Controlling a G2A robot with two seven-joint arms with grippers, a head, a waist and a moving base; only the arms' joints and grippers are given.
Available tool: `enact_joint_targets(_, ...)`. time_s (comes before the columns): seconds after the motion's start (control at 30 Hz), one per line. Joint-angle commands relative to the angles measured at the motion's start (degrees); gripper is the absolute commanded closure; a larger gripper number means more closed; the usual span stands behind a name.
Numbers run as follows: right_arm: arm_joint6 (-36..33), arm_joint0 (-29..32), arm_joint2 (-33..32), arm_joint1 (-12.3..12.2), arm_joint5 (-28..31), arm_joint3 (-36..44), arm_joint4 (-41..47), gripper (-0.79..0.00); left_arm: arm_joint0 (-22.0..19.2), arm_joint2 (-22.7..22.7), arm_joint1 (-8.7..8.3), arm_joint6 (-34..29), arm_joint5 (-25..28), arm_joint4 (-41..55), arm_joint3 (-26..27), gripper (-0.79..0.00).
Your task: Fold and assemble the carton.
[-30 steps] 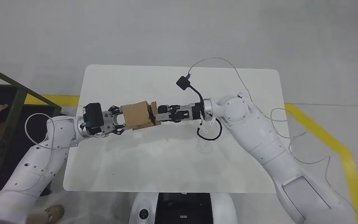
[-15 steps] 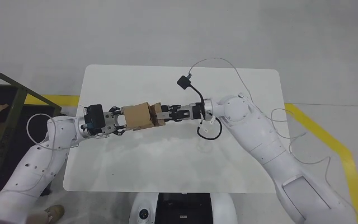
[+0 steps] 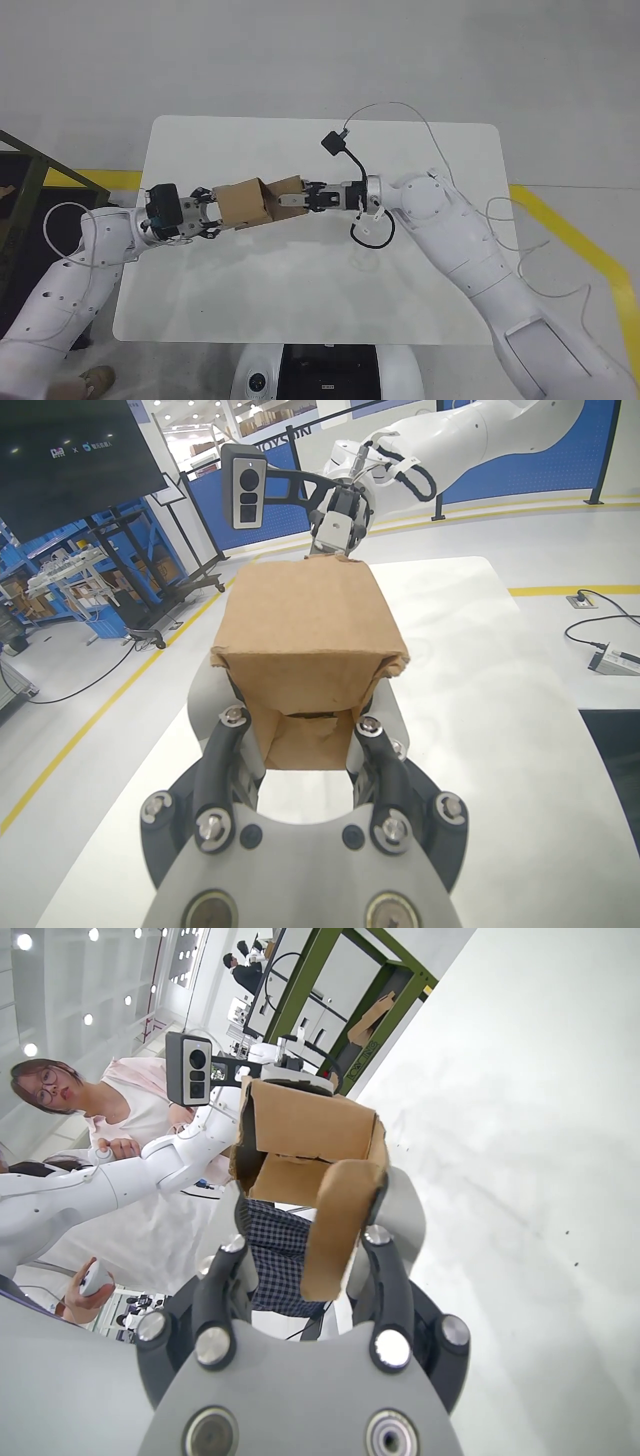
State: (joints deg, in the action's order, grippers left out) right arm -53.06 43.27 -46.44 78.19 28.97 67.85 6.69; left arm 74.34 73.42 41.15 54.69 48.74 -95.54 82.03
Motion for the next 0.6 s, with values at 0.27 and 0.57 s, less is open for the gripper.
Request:
enact_joint_targets(0.27, -0.06, -0.01, 0.00, 0.00, 0.02, 0.00, 0.05, -0.785, -0.07, -0.21, 0.21, -0.31, 0.13, 1.19, -0.15, -0.237)
enact_joint_targets(0.57, 0.79, 2.52, -1.79, -0.44, -3.01, 1.66, 3.27, -0.785, -0.49, -0.08, 0.34, -0.73, 0.20, 1.62, -0.27, -0.237)
